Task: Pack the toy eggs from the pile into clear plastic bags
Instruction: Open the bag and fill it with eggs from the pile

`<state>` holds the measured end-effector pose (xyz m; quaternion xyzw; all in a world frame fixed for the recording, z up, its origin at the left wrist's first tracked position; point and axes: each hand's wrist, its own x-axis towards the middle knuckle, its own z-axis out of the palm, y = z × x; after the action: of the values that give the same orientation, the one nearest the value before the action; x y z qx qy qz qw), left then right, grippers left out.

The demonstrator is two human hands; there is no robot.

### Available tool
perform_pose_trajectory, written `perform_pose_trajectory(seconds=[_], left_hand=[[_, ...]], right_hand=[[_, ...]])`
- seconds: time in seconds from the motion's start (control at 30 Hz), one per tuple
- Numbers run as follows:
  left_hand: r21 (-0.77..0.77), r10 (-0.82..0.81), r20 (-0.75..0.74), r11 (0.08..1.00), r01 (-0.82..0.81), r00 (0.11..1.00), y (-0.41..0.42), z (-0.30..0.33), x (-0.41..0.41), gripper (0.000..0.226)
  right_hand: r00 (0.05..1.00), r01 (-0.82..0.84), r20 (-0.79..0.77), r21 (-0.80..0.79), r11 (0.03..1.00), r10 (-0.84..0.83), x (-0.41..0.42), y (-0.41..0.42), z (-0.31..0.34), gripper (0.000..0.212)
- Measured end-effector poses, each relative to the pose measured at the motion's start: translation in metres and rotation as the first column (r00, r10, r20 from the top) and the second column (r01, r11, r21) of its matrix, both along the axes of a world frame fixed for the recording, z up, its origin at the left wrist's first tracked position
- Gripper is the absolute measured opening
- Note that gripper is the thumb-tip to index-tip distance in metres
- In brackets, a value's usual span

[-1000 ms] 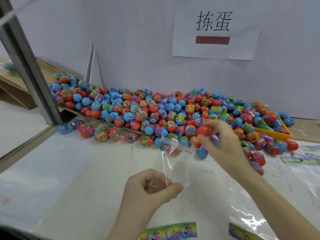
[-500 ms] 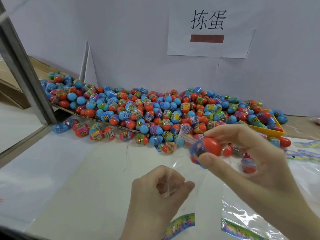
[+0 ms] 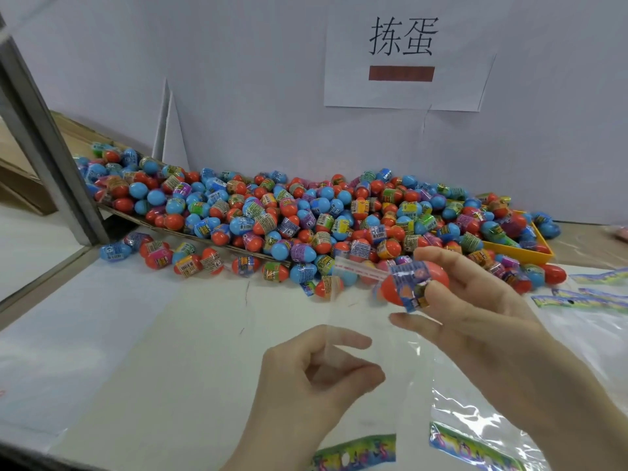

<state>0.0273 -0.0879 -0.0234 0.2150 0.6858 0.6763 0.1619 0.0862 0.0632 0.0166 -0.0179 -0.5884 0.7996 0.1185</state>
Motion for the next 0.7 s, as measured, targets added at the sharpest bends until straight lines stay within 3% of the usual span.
perform_pose_trajectory(seconds=[0.07, 0.2, 0.3, 0.4, 0.53, 0.7], left_hand=[[0.017, -0.018, 0.013, 1.0, 0.018, 1.0, 0.001, 0.002, 0.001, 0.037], [-0.018, -0.043, -0.051, 0.999, 0.043, 0.998, 0.002, 0.005, 0.003, 0.041], [-0.047, -0.053, -0.074, 0.998, 0.049, 0.996, 0.002, 0.006, 0.003, 0.044], [-0.081, -0.086, -0.096, 0.994, 0.078, 0.992, -0.001, 0.007, 0.001, 0.047], [-0.13, -0.156, -0.107, 0.981, 0.142, 0.982, -0.006, 0.007, -0.001, 0.05], [-0.134, -0.195, -0.088, 0.974, 0.183, 0.977, -0.005, 0.006, -0.003, 0.045]], right_hand=[[1.0, 0.021, -0.002, 0.063, 0.998, -0.021, -0.001, -0.002, 0.001, 0.053], [0.983, 0.182, -0.071, 0.308, 0.934, -0.168, -0.002, -0.004, 0.002, 0.032], [0.958, 0.287, -0.205, 0.704, 0.649, -0.201, -0.002, -0.004, 0.007, 0.033], [0.959, 0.282, -0.263, 0.865, 0.416, -0.103, -0.003, 0.0, 0.014, 0.037], [0.966, 0.256, -0.245, 0.871, 0.42, -0.082, -0.005, 0.006, 0.026, 0.042], [0.998, -0.018, -0.015, 0.856, 0.517, 0.059, -0.006, 0.009, 0.032, 0.04]])
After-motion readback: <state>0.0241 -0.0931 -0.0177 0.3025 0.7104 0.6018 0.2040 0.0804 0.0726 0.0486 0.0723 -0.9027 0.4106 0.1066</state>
